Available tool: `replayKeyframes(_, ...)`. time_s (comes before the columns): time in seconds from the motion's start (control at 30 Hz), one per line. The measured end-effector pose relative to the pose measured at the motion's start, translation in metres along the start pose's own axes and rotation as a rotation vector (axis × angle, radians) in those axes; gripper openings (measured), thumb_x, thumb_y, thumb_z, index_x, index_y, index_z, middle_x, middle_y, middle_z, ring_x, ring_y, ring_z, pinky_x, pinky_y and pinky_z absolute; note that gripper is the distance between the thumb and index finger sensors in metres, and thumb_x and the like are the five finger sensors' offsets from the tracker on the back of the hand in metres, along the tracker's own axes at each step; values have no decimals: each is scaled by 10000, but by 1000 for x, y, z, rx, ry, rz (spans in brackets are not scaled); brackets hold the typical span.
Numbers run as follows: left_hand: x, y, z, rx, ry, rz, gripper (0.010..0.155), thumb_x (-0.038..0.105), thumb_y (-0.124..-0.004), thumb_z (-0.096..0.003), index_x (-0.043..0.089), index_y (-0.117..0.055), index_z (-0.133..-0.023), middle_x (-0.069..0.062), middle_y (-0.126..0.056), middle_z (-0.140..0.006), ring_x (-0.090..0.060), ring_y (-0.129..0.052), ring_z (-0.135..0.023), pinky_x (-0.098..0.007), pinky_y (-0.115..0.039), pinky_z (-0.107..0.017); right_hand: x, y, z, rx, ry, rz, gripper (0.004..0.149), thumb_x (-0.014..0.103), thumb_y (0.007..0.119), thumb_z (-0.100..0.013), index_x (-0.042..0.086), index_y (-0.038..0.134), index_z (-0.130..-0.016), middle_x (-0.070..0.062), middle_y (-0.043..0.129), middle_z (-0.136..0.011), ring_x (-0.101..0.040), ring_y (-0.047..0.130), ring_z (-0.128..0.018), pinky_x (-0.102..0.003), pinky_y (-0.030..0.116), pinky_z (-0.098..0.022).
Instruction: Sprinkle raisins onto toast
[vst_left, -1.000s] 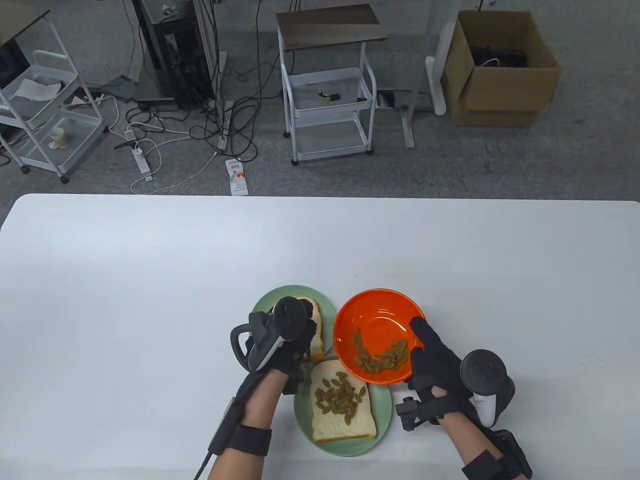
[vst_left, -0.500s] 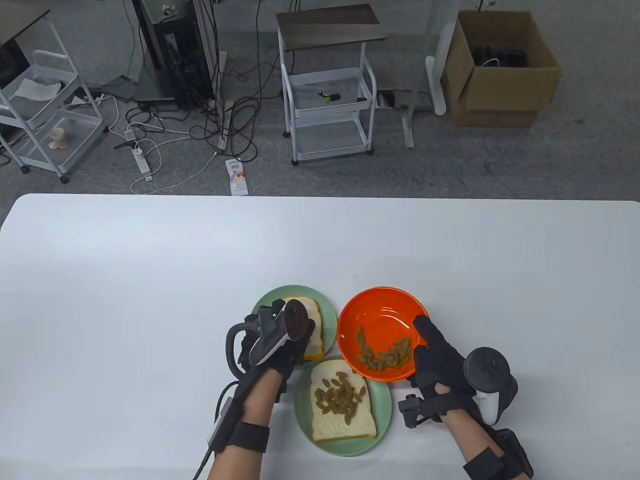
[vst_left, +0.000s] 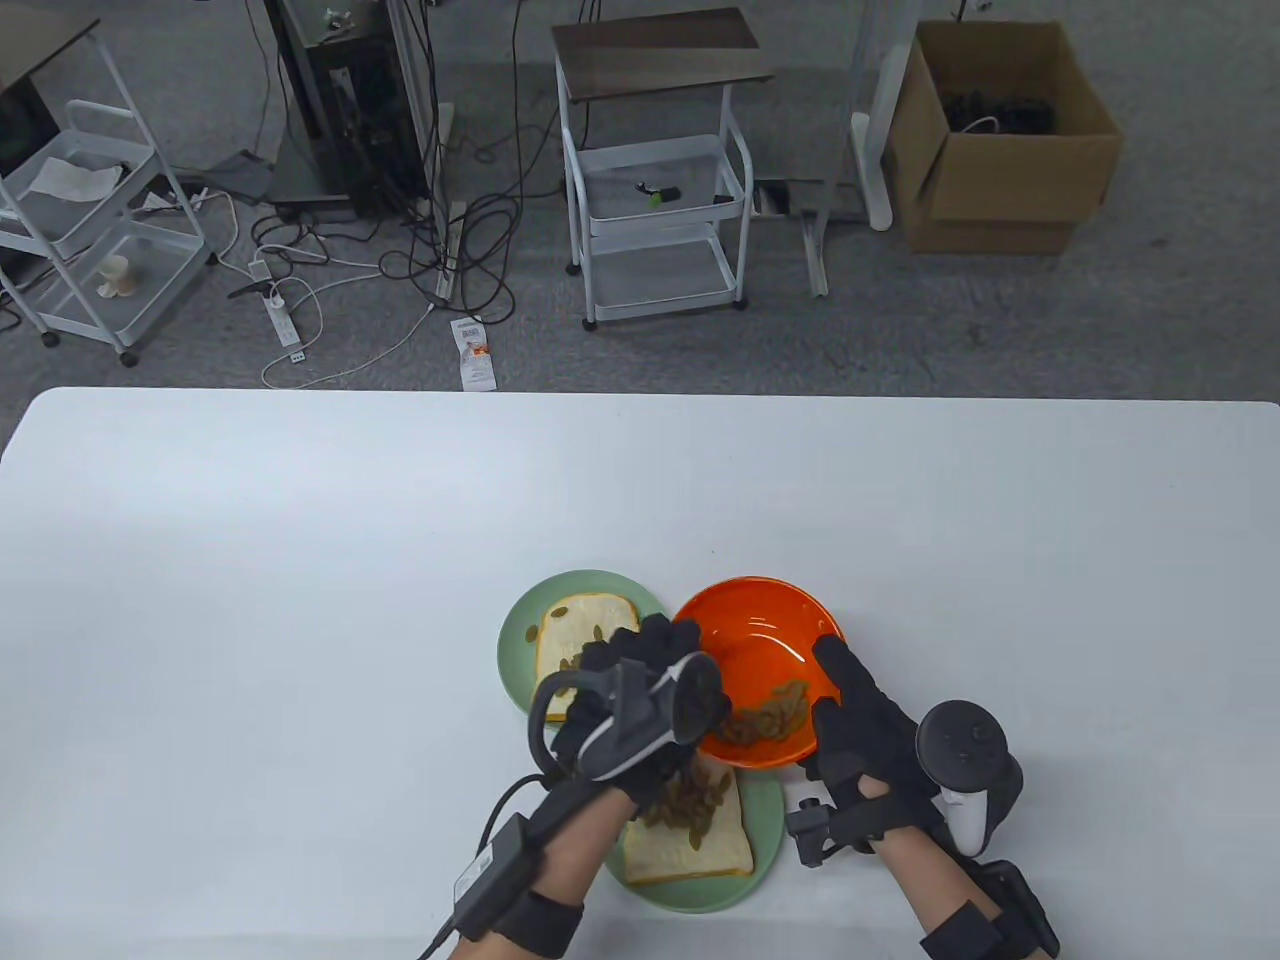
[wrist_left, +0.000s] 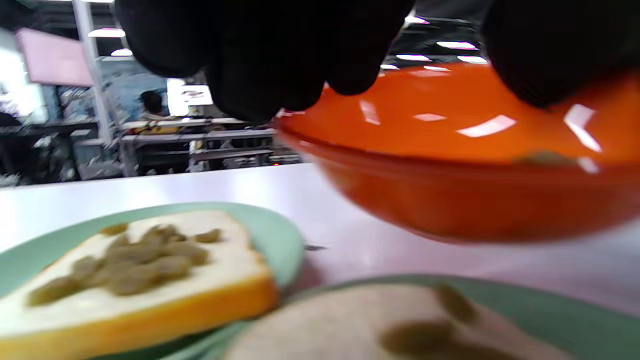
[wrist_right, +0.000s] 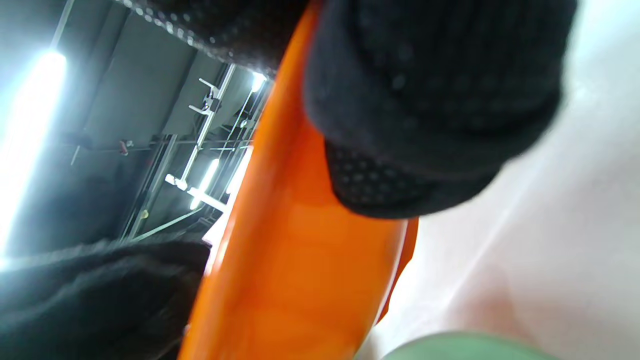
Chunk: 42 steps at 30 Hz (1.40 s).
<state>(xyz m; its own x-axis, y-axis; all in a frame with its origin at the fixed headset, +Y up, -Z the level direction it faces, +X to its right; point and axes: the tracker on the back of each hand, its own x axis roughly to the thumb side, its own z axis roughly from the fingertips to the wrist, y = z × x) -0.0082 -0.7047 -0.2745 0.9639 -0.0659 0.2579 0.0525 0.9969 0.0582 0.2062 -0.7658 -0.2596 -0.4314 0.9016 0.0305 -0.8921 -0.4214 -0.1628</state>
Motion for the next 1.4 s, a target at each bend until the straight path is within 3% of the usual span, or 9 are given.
replayKeyframes(0.07,20,-2,3,-34,-37,-102,837,818,-765,-376,323,-758,-1051,-11,-848,-1053,-220,-998,-768,-421,-851,-616,3,3,4,10,-16,3,554,133,823,-458,92,734,-1003,-358,744,-928,-335,1072,-170,-263,983,-58)
replayKeyframes(0.13,29,-6,2,-138,-26,-127,877,841,-697,-393,310,-706,-1091,-36,-815,-1084,-199,-1012,-752,-407,-856,-603,6,6,8,20,-13,-36,550,130,817,-459,100,734,-1002,-351,743,-933,-342,1072,-170,-265,985,-57)
replayKeyframes(0.23,31,-11,0,-197,54,-134,865,820,-733,-395,330,-682,-1106,-63,-821,-1066,-154,-1046,-689,-359,-897,-538,13,11,16,18,-64,-24,542,120,814,-455,97,748,-992,-351,748,-927,-359,1065,-149,-272,982,-35)
replayKeyframes(0.33,31,-10,0,-174,82,-113,777,707,-825,-421,329,-673,-1083,-27,-851,-987,-85,-1090,-551,-275,-960,-461,16,14,20,28,-61,-58,538,117,810,-453,95,750,-988,-353,749,-923,-359,1065,-137,-267,983,-26)
replayKeyframes(0.47,32,-10,-1,-136,34,-11,590,556,-941,-429,367,-792,-968,24,-948,-828,-92,-1102,-472,-268,-978,-416,18,11,21,20,-67,-72,531,118,812,-451,104,763,-980,-346,757,-918,-361,1064,-128,-268,982,-16)
replayKeyframes(0.67,26,-18,-7,-97,14,8,498,565,-995,-365,375,-909,-817,35,-1022,-673,-74,-1114,-308,-235,-1006,-306,12,14,20,51,-18,-91,528,119,816,-450,107,769,-976,-345,764,-913,-358,1062,-121,-264,980,-11)
replayKeyframes(1.0,9,-20,-8,-67,10,103,473,547,-1033,-333,367,-961,-764,39,-1052,-625,-77,-1130,-279,-240,-1019,-281,11,19,17,73,-16,-43,538,132,821,-458,105,752,-991,-341,756,-927,-332,1076,-152,-255,986,-41)
replayKeyframes(1.27,-22,5,-8,29,64,296,436,517,-1035,-332,385,-968,-742,61,-1057,-619,-60,-1136,-281,-224,-1023,-285,3,20,13,78,27,-45,541,138,822,-461,105,746,-996,-341,751,-931,-328,1078,-163,-251,989,-51)
replayKeyframes(1.4,-52,15,-11,87,136,394,437,515,-1036,-335,383,-965,-746,60,-1054,-624,-64,-1135,-289,-227,-1021,-294,1,13,9,53,35,-52,542,139,823,-461,105,746,-996,-344,749,-930,-327,1078,-163,-253,988,-52)
